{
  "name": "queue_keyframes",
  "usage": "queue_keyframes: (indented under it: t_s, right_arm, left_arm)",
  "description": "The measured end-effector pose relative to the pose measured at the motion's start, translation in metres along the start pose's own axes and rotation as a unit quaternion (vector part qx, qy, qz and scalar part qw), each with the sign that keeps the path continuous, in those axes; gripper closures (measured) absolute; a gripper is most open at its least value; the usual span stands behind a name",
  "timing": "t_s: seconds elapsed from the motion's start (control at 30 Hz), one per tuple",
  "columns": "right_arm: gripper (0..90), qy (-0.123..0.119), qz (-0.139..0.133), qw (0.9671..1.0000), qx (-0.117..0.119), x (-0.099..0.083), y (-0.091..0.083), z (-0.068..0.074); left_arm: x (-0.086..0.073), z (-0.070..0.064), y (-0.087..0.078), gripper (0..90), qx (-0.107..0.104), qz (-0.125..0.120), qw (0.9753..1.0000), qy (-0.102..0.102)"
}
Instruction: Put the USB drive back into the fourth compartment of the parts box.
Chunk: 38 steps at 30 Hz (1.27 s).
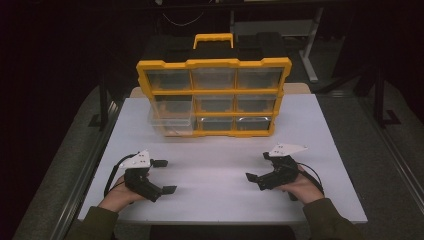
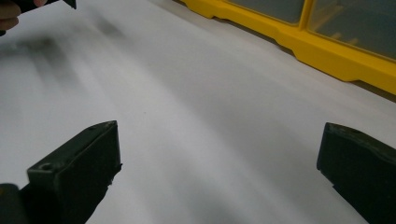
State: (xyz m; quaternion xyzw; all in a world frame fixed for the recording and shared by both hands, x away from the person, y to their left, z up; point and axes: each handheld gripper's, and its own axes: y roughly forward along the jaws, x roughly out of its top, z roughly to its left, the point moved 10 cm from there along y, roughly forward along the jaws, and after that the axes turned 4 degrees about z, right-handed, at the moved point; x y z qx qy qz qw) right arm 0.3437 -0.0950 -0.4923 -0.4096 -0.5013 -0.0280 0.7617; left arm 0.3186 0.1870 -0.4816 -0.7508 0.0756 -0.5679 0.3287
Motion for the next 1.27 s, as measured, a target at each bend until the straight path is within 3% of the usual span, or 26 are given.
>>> queue_keyframes:
  t_s: [0.73, 1.27]
  right_arm:
    - [0.0, 0.007, -0.015, 0.9999, -0.006, -0.021, -0.024, -0.009]
    - [0.0, -0.004, -0.003, 1.0, -0.008, -0.026, -0.021, -0.009]
  left_arm:
    - [0.0, 0.0, 0.0, 0.0, 0.002, -0.001, 1.0, -0.001]
    - [-0.002, 0.001, 0.0, 0.0, 0.002, 0.004, 1.0, -0.001]
